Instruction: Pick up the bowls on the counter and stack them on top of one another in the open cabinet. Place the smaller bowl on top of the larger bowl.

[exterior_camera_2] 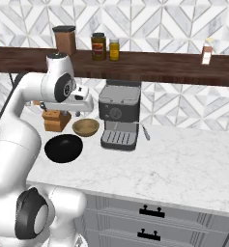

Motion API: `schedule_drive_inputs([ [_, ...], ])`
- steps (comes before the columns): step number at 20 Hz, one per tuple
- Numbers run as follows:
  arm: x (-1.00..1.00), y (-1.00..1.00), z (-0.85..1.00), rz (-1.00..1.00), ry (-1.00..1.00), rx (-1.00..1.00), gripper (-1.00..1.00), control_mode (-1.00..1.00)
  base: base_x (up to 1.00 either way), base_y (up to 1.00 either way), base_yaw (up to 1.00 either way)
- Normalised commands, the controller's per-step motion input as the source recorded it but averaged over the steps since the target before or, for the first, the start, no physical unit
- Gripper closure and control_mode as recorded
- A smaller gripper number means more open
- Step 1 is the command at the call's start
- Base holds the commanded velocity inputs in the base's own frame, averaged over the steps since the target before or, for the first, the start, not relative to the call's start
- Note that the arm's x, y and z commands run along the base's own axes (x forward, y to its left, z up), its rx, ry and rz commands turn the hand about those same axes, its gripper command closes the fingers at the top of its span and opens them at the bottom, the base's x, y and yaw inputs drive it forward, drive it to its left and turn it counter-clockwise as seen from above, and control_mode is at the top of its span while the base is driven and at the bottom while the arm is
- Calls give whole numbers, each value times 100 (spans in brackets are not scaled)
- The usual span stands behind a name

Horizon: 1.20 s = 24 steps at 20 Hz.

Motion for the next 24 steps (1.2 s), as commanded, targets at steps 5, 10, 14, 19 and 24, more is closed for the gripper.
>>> schedule_drive_inputs([
  [5, -3, 32, -9, 0, -10, -3, -100, -100, 0, 0, 0],
  [10, 9, 41, -29, -1, -19, 0, -100, -100, 0, 0, 0],
  [14, 39, 11, -37, 0, -2, 0, -100, -100, 0, 0, 0],
  [19, 59, 1, -45, -14, 1, 4, -100, -100, 0, 0, 0],
  [24, 79, 2, -40, -22, 4, 11, -100, -100, 0, 0, 0],
])
